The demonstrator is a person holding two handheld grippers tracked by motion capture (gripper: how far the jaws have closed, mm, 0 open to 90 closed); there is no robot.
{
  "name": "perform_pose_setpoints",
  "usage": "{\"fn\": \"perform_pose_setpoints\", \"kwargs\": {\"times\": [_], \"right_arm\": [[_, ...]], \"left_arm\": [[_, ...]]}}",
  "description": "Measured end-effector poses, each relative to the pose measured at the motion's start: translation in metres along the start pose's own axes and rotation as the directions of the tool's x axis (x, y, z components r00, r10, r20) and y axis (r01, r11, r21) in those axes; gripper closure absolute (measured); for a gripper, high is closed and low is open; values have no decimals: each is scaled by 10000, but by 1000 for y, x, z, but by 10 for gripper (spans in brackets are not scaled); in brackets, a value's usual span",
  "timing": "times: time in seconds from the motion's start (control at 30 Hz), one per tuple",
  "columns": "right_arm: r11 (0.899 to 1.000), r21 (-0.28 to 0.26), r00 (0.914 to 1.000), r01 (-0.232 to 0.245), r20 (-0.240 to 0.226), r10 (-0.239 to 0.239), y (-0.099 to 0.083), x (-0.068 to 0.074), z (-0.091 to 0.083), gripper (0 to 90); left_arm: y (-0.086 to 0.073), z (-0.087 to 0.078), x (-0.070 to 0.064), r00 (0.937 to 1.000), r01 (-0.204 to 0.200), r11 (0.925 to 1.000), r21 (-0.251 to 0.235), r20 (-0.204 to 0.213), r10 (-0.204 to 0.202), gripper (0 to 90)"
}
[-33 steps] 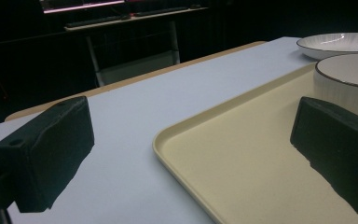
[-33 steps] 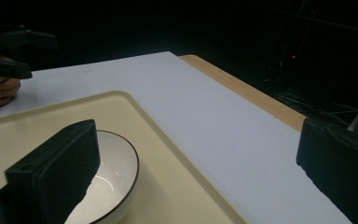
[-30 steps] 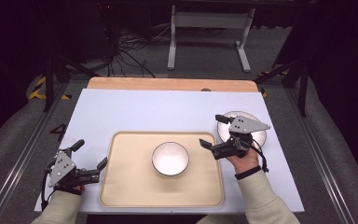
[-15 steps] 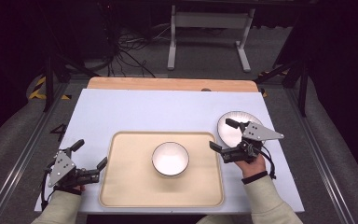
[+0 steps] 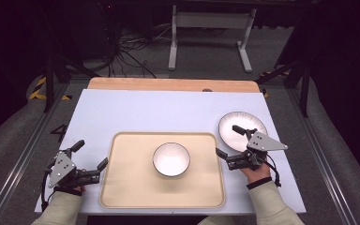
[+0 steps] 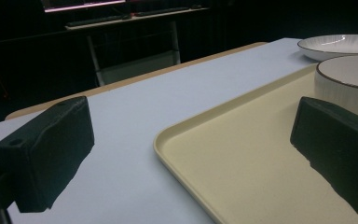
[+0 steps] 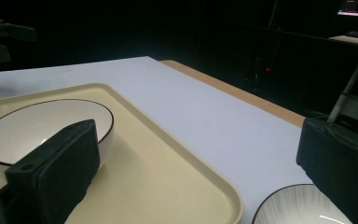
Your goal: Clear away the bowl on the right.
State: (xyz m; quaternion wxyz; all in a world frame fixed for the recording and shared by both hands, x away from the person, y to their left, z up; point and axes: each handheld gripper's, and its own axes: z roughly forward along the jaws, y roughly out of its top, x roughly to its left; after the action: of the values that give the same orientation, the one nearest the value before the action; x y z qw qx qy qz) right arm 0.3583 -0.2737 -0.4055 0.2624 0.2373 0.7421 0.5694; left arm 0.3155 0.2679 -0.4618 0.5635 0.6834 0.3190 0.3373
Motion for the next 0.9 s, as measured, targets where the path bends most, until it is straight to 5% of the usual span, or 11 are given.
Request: {"fn": "perform_pose_setpoints", "kwargs": {"times": [0.9], "right_arm": [[9957,743,9984,-556,-57,562,-32,-5,1,0]], "left_arm": [[0,0,1,9999,147,9999,75,55,-147,1]]}}
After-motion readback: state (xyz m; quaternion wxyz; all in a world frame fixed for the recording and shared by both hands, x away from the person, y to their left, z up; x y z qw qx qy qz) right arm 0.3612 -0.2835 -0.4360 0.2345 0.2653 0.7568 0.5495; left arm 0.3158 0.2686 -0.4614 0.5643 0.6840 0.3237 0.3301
